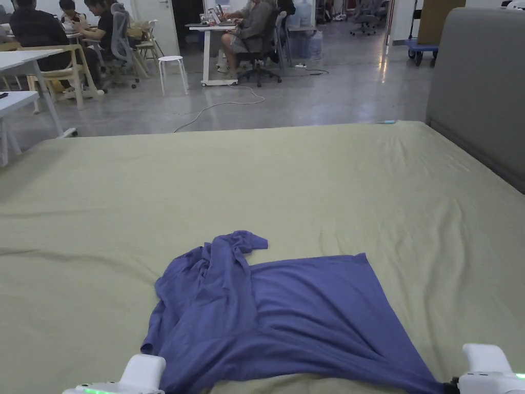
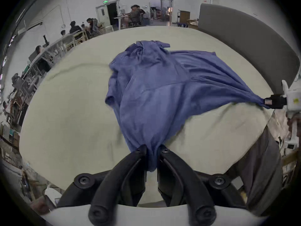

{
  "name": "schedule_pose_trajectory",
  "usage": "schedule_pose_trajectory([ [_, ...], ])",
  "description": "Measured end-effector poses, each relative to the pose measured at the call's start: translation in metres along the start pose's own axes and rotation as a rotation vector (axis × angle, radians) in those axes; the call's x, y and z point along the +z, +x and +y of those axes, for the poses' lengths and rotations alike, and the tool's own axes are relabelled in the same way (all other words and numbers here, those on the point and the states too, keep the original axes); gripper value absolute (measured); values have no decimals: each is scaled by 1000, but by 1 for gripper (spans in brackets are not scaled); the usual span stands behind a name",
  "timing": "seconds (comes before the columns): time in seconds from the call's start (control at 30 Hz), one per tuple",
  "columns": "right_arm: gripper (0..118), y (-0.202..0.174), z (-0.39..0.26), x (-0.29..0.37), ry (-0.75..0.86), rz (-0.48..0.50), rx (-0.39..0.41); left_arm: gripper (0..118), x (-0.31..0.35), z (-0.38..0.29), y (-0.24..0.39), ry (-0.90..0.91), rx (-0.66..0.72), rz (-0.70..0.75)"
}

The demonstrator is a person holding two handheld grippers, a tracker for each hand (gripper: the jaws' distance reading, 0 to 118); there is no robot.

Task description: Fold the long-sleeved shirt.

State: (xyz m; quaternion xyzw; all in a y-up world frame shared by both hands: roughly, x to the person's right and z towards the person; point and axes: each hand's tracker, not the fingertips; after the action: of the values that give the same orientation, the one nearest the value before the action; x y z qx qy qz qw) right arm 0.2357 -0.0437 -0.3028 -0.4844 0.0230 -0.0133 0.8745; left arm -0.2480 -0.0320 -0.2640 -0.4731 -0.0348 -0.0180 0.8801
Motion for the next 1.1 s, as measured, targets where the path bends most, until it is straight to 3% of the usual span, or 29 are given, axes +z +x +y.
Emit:
schedule_pose_trajectory([
  [0.03, 5, -2, 2, 1, 3, -3, 9, 11, 2, 2, -2, 13, 4, -11],
  [0.07, 22, -3, 4, 5, 11, -6, 13, 24, 5, 5, -4, 45, 17, -13],
  [0.1, 69, -5, 7, 11, 30, -16, 22, 64, 10, 9, -6, 65, 18, -23],
  [0.13, 104, -7, 10, 18, 55, -30, 33, 99, 21, 13, -2, 70, 18, -25],
  [0.17, 118, -10, 14, 24, 82, -51, 42, 118, 27, 19, -3, 75, 20, -24],
  [0.23, 118, -12, 20, 43, 185, -27, 53, 116, 44, 31, -3, 203, 23, -39],
  [0.3, 117, -14, 29, 51, 185, -34, 64, 115, 72, 40, 15, 183, 20, -34],
  [0.33, 107, -15, 34, 54, 177, -35, 68, 105, 78, 47, 22, 176, 14, -22],
  [0.37, 80, -16, 38, 55, 173, -28, 71, 76, 63, 53, 12, 165, 6, 7],
  [0.4, 18, -18, 39, 55, 184, -13, 71, 8, 45, 56, -1, 179, -2, 8],
  [0.43, 0, -21, 41, 53, 195, -3, 75, 0, 40, 62, -1, 202, -18, 2],
  [0.5, 0, -28, 45, 45, 192, -37, 86, 0, 24, 76, -1, 220, -15, -11],
  [0.6, 0, -33, 48, 34, 128, 59, 87, 0, 22, 105, 9, 181, 9, -23],
  [0.7, 0, -37, 51, 24, 124, 65, 79, 0, 19, 156, 29, 223, -26, -13],
  [0.8, 0, -38, 57, 11, 95, 81, 76, 1, -16, 228, 38, 231, -31, -95],
  [0.83, 0, -39, 59, 10, 92, 86, 73, 18, -30, 253, 44, 247, -49, -104],
  [0.87, 0, -39, 62, 3, 88, 89, 73, 54, -46, 277, 49, 265, -68, -119],
  [0.9, 0, -40, 64, 1, 83, 93, 74, 106, -68, 298, 53, 250, -88, -134],
  [0.93, 0, -42, 66, -1, 76, 93, 73, 118, -89, 311, 63, 227, -94, -123],
  [0.97, 0, -43, 67, -3, 70, 90, 71, 117, -104, 330, 71, 292, -99, -148],
  [1.0, 0, -44, 67, -6, 68, 94, 69, 117, -127, 340, 76, 195, -127, -41],
  [1.1, 0, -45, 66, -8, 51, 123, 47, 117, -208, 359, 84, 95, -180, 51],
])
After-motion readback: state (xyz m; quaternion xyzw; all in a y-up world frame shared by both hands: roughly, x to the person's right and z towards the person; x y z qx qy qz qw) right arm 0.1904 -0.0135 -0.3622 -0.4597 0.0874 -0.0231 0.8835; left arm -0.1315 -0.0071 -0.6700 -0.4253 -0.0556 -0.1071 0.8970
